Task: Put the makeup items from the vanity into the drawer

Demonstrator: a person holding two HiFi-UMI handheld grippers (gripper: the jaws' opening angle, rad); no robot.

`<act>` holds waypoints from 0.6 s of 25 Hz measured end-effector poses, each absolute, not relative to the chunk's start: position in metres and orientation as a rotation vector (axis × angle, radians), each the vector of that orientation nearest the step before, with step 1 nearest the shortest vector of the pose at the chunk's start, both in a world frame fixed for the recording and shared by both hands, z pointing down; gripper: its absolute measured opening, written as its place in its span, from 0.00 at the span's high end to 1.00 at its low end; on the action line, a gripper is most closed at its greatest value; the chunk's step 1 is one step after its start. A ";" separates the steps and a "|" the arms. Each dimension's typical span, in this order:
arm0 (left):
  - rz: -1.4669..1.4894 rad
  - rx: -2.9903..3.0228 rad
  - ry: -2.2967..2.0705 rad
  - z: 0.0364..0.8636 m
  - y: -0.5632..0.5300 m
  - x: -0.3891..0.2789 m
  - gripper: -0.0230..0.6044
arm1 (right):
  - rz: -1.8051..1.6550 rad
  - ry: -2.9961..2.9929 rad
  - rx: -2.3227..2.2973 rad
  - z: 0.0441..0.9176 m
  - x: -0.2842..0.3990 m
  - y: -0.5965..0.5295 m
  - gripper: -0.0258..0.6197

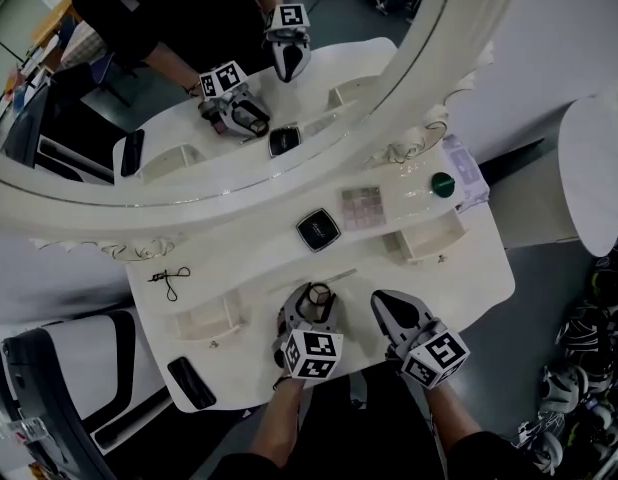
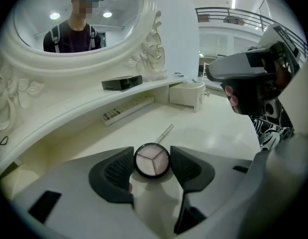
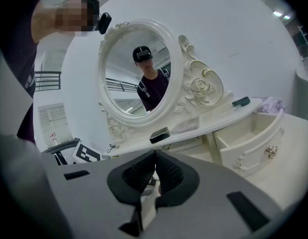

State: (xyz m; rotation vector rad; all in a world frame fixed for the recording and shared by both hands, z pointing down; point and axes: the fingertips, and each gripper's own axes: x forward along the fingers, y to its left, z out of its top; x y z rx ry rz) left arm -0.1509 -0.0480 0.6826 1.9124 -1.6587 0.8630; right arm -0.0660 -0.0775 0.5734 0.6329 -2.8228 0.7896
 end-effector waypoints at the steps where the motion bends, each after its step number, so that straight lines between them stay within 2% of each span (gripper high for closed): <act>1: 0.863 1.908 -1.656 0.684 -0.048 -0.151 0.62 | 0.792 -2.822 0.632 0.574 -0.066 -0.078 0.92; 15: 0.824 1.891 -1.676 0.677 -0.048 -0.153 0.60 | 0.794 -2.830 0.638 0.568 -0.056 -0.082 0.92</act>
